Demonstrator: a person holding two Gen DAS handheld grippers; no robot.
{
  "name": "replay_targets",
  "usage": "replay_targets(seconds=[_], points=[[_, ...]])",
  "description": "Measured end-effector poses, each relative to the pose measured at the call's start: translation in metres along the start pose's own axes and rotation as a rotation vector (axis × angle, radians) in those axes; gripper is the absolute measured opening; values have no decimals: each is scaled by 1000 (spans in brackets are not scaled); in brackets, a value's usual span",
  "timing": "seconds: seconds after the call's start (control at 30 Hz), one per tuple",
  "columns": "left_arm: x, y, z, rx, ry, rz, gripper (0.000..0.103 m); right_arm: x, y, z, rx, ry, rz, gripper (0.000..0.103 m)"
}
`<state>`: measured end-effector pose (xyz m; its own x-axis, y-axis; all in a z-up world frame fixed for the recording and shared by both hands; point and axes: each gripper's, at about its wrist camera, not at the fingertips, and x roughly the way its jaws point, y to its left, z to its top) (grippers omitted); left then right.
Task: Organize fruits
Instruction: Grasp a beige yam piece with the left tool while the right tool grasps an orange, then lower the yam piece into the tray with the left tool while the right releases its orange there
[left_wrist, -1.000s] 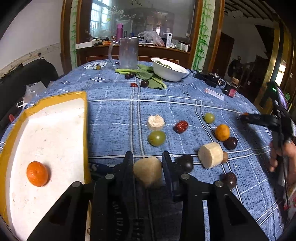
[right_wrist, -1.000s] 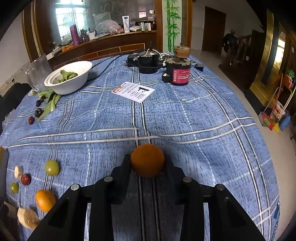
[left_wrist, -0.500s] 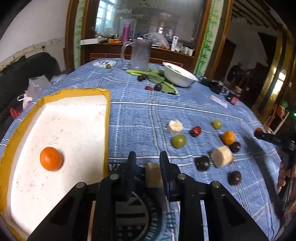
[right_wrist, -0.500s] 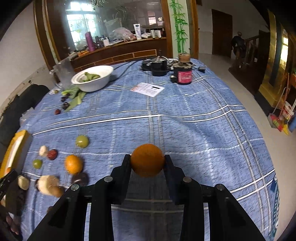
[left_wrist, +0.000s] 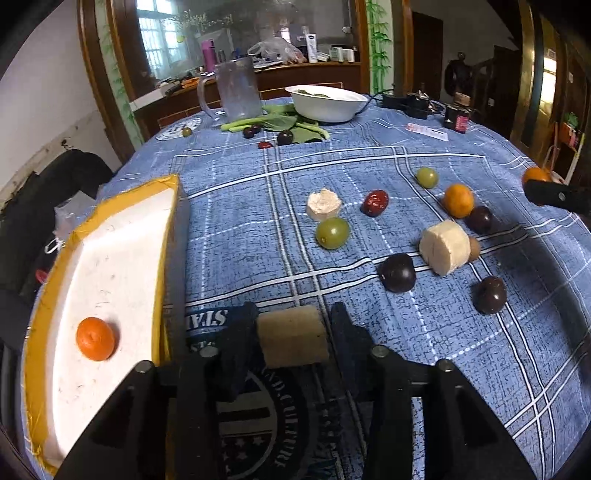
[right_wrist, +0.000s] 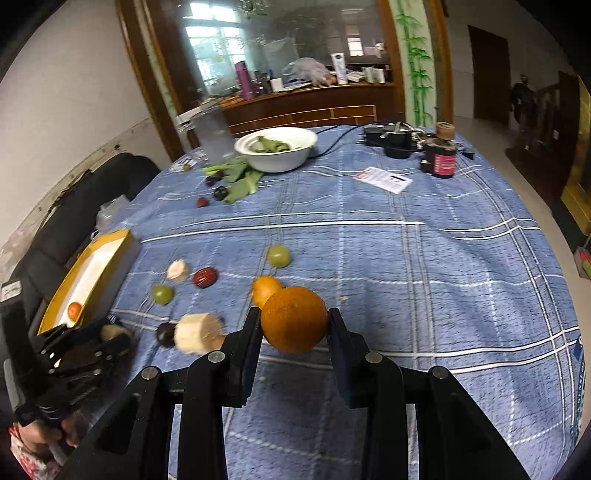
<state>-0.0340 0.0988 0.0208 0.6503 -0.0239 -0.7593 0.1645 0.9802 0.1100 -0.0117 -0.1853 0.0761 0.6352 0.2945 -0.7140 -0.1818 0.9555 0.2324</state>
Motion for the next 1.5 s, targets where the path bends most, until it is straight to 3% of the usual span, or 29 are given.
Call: replay_targets(seconds=[0.37, 0.53, 0.63, 0.8, 1.07, 1.2, 1.3, 1.5], points=[[-48, 31, -20, -199, -60, -98, 34, -20, 29, -11, -77, -3, 10, 37], [-83, 64, -33, -270, -102, -64, 34, -31, 50, -13, -111, -10, 29, 37], [-96, 87, -45, -333, -109, -101, 34, -36, 68, -15, -137, -18, 52, 37], [-110, 111, -65, -399, -125, -46, 34, -36, 107, -21, -190, -15, 101, 38], [-119, 138, -81, -480, -144, -136, 33, -28, 152, -40, -276, 16, 143, 38], [-129, 160, -79, -478, -168, -60, 33, -25, 163, -46, -301, 33, 149, 38], [-126, 181, -79, -479, -149, 22, 33, -23, 170, -48, -307, 39, 162, 38], [-109, 205, -81, -482, -104, 94, 33, -10, 206, -42, -328, 62, 222, 38]])
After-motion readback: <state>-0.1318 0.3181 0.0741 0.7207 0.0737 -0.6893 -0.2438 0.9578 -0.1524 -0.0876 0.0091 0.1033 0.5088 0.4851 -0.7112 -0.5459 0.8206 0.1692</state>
